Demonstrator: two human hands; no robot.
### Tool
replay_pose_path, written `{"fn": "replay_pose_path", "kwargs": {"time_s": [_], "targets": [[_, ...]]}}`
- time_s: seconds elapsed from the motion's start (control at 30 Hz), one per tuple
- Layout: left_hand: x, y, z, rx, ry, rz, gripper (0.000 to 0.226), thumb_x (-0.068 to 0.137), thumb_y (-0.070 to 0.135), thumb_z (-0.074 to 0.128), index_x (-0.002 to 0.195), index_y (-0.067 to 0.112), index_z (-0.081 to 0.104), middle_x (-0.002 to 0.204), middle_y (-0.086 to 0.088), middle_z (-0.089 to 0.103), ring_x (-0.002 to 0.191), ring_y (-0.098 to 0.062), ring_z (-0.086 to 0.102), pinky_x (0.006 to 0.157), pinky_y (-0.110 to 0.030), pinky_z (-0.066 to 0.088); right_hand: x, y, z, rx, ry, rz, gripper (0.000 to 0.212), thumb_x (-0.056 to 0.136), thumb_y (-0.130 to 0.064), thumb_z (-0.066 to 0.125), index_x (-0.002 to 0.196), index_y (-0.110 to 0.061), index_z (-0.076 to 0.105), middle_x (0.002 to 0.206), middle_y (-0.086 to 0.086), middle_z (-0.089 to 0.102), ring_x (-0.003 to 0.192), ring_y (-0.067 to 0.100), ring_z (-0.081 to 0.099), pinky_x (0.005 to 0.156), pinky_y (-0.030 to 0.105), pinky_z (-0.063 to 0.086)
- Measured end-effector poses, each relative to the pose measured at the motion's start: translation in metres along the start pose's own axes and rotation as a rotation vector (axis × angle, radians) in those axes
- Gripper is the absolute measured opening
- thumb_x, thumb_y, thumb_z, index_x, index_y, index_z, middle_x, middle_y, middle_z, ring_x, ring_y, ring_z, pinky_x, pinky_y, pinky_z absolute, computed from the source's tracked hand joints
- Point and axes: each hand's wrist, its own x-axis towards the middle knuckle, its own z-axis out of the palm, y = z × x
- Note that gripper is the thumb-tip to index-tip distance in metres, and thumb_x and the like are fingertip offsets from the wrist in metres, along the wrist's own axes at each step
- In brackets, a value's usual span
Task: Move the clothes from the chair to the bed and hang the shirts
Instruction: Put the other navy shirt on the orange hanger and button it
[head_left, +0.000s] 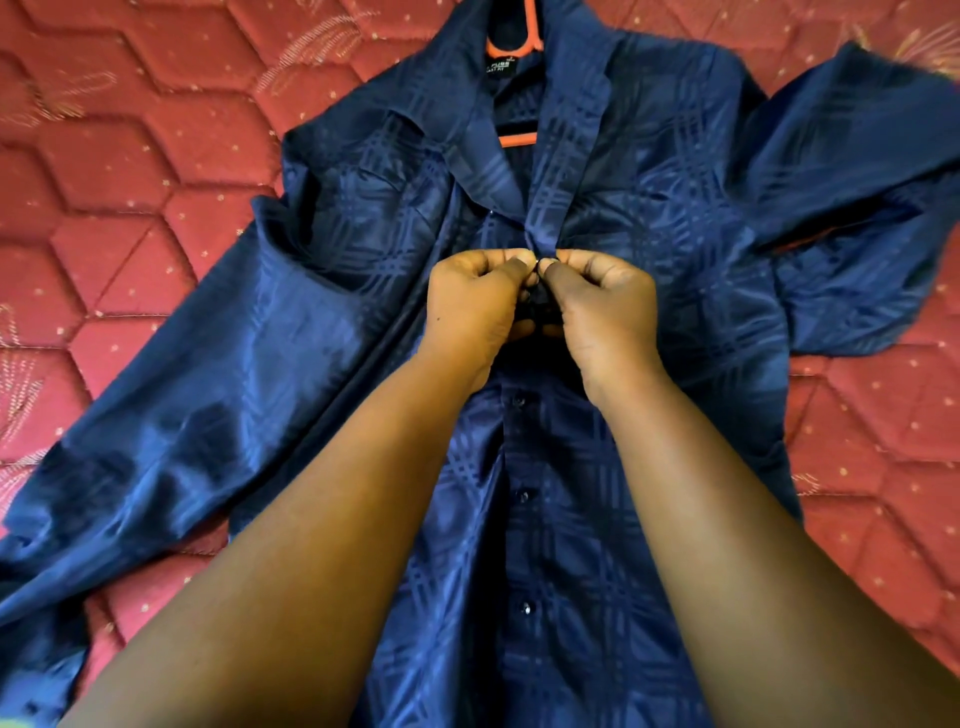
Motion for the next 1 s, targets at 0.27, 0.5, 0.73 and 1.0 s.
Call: {"fn": "replay_pose_path", "kwargs": {"time_s": [0.27,0.5,0.73,1.0], "targets": [[0.003,0.000,0.003,0.033,-0.009,-0.001,0.009,0.094,0.020,0.063,0.088,0.014,0.067,0.073,0.003,0.068,0.065,-0.009,0.065,0.051,-0.023,0.052,0.001,0.001,-0.005,-0.017,-0.037,-0.003,0.008,0.088,-0.013,0.068,0.082,-0.015,0.073,0.077,0.009,0.072,0.070,0.021,0.067,0.067,0.043,0.060],[0.007,0.000,0.001,0.123,-0.015,0.037,0.011,0.096,0.022,0.061,0.088,0.016,0.064,0.080,0.002,0.066,0.073,-0.010,0.063,0.052,-0.021,0.052,0.007,-0.008,-0.018,0.047,-0.109,0.132,0.020,0.089,-0.022,0.065,0.071,-0.015,0.070,0.073,-0.003,0.070,0.065,0.013,0.061,0.058,0.029,0.055],[0.011,0.005,-0.003,0.161,-0.075,-0.009,0.010,0.096,0.017,0.061,0.087,0.015,0.065,0.079,0.000,0.066,0.072,-0.010,0.063,0.055,-0.024,0.056,0.021,-0.010,-0.023,0.074,-0.247,0.267,0.005,0.087,-0.014,0.071,0.082,-0.014,0.071,0.074,-0.002,0.070,0.060,0.010,0.061,0.052,0.022,0.053],[0.009,0.019,0.003,0.169,0.004,-0.048,0.012,0.090,0.011,0.061,0.079,0.004,0.061,0.081,-0.016,0.064,0.073,-0.023,0.063,0.053,-0.029,0.056,0.021,-0.014,-0.013,-0.048,-0.186,0.218,0.009,0.085,-0.015,0.072,0.077,-0.015,0.070,0.070,0.000,0.069,0.056,0.012,0.060,0.052,0.026,0.054]]}}
